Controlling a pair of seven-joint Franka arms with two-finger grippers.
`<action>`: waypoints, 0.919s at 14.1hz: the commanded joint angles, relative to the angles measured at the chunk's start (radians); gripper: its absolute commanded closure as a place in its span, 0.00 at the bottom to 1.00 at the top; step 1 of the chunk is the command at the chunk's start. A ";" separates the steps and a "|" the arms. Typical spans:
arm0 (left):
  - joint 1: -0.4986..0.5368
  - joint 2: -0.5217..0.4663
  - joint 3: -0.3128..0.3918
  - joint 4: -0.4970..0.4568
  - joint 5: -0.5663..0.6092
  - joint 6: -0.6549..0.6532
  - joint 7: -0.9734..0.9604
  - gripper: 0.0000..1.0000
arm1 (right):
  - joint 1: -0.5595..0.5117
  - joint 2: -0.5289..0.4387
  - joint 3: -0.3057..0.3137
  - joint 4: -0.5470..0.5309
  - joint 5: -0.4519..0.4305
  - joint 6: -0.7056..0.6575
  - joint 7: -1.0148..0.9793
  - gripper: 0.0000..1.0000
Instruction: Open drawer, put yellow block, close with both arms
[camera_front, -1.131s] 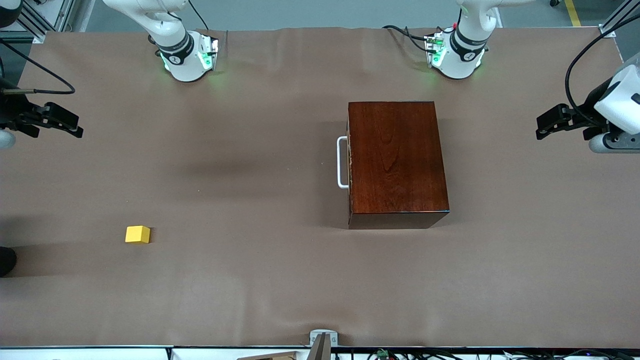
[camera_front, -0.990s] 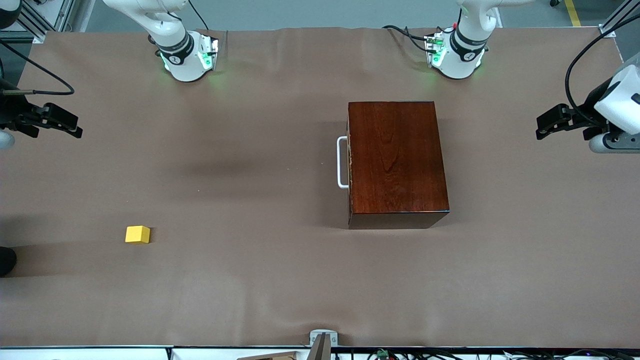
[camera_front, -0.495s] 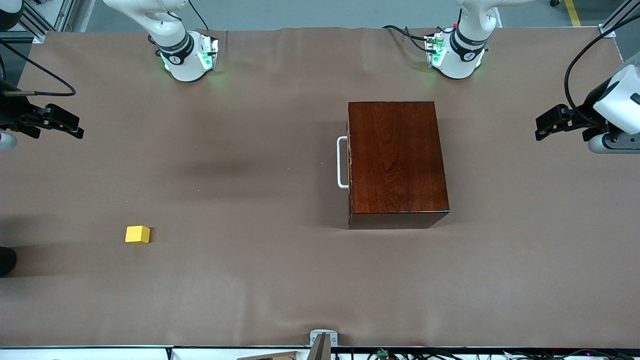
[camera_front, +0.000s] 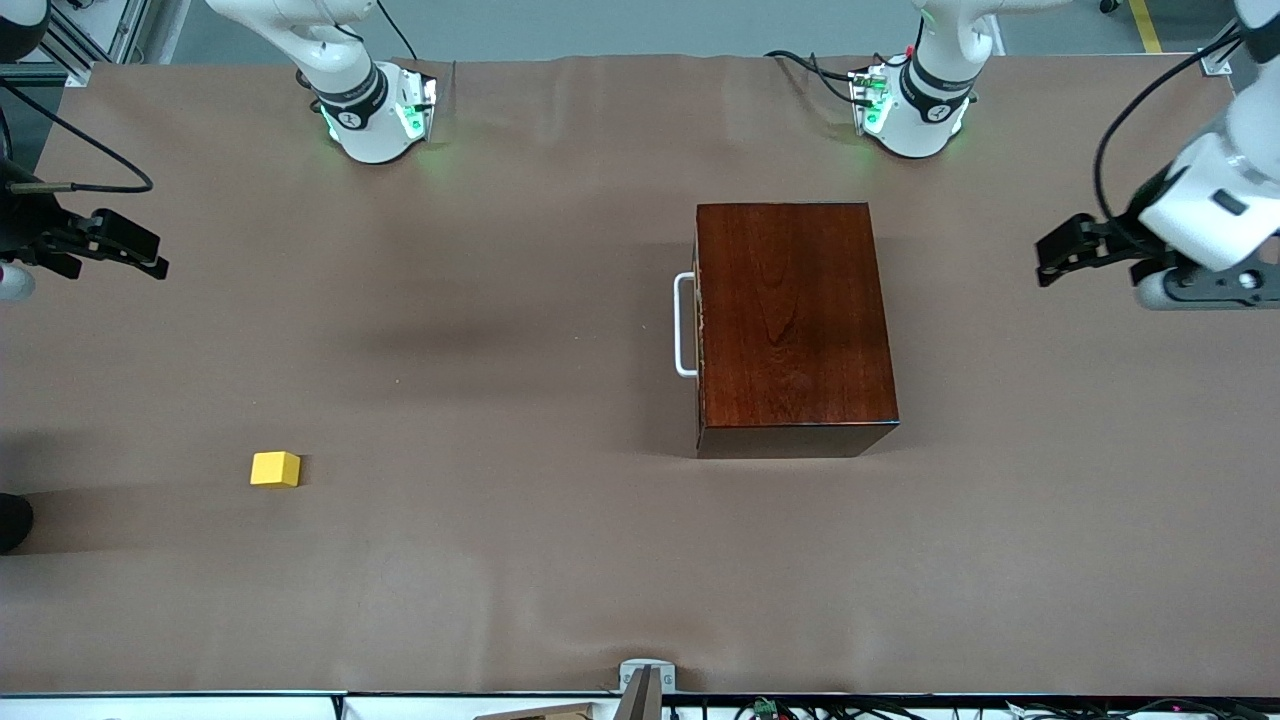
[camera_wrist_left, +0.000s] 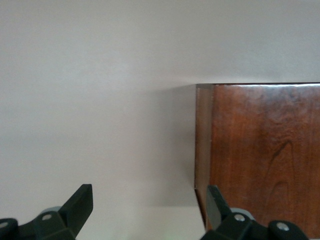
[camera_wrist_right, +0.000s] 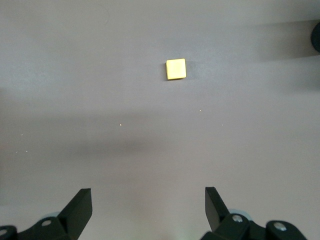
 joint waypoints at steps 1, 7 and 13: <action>-0.046 0.029 -0.058 -0.007 -0.015 0.017 -0.056 0.00 | -0.019 -0.008 0.011 -0.012 0.000 0.008 -0.008 0.00; -0.415 0.219 -0.094 0.165 -0.007 0.017 -0.488 0.00 | -0.016 -0.006 0.011 -0.020 0.000 0.012 -0.008 0.00; -0.641 0.364 -0.091 0.197 -0.007 0.196 -0.769 0.00 | -0.023 0.011 0.009 -0.034 0.000 0.031 -0.008 0.00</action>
